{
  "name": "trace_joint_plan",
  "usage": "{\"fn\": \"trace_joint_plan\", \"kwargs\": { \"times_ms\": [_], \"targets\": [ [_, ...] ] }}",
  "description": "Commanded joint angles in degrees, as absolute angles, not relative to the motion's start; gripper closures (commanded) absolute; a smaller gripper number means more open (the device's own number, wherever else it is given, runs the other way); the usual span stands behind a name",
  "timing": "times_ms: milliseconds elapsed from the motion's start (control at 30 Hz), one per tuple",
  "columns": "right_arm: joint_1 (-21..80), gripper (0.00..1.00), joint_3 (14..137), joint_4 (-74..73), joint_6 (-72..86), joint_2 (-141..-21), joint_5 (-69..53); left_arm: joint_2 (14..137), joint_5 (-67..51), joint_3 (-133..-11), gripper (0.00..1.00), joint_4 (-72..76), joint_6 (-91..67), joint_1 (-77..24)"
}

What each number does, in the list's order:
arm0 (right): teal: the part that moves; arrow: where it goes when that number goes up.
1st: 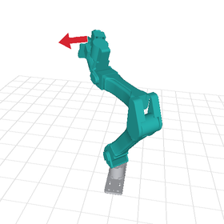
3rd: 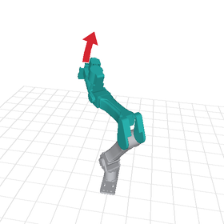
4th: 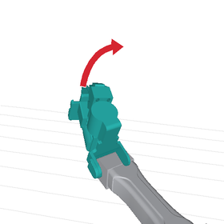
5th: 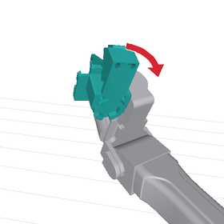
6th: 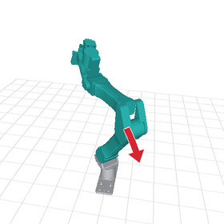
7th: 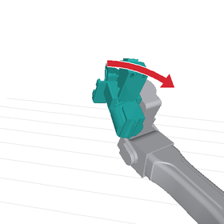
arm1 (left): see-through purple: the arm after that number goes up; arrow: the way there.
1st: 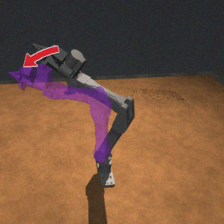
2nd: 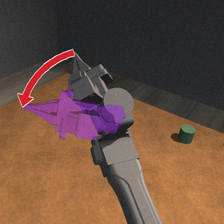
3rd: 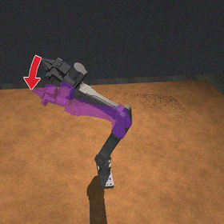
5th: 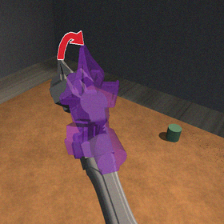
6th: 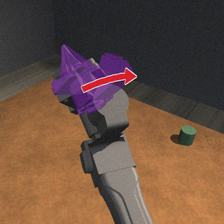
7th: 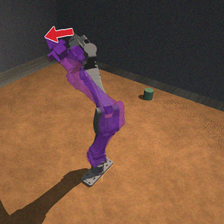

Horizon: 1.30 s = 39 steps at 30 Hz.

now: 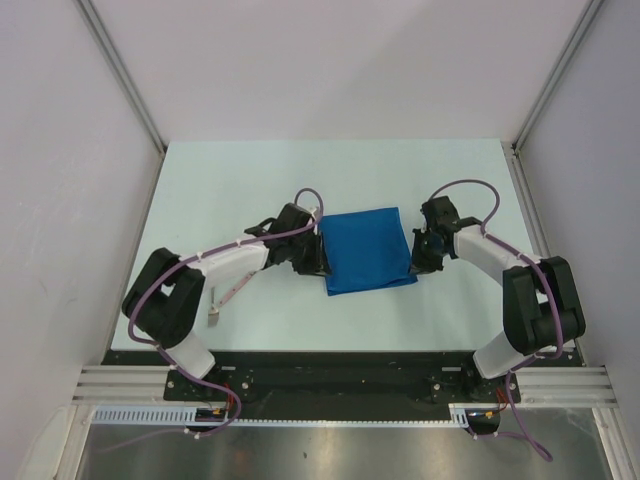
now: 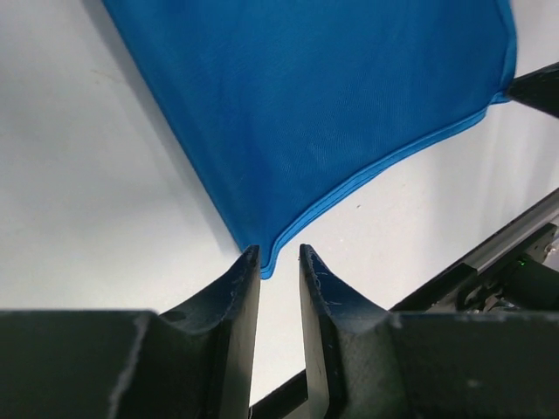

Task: Fold the napkin into a case and place the utensils inside
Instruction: Pick up the top corner of the square-folded napkin from the center of the board.

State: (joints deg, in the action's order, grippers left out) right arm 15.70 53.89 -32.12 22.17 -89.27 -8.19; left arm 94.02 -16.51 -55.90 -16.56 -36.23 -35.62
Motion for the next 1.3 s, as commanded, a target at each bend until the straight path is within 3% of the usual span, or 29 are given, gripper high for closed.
{"fn": "trace_joint_plan", "kwargs": {
  "times_ms": [0,67,267,1000,1267],
  "targets": [
    [15.82,0.88,55.81,-32.87,21.45,-87.10,-7.64,94.38,-17.66,-58.71,0.72,-15.12,-37.35,-35.77],
    [15.82,0.86,55.72,-32.52,21.36,-86.66,-8.00,95.09,-17.84,-58.45,0.72,-14.24,-37.62,-35.95],
    [15.47,1.00,54.93,-31.30,21.62,-87.01,-9.49,95.98,-18.02,-58.10,0.72,-13.45,-37.71,-35.95],
    [10.90,1.00,49.05,-24.53,23.47,-89.03,-15.20,96.86,-18.11,-57.13,0.73,-12.92,-37.79,-37.26],
    [10.55,0.87,47.37,-21.71,23.99,-89.91,-16.96,95.98,-17.67,-56.69,0.73,-13.36,-37.62,-37.35]
  ]
}}
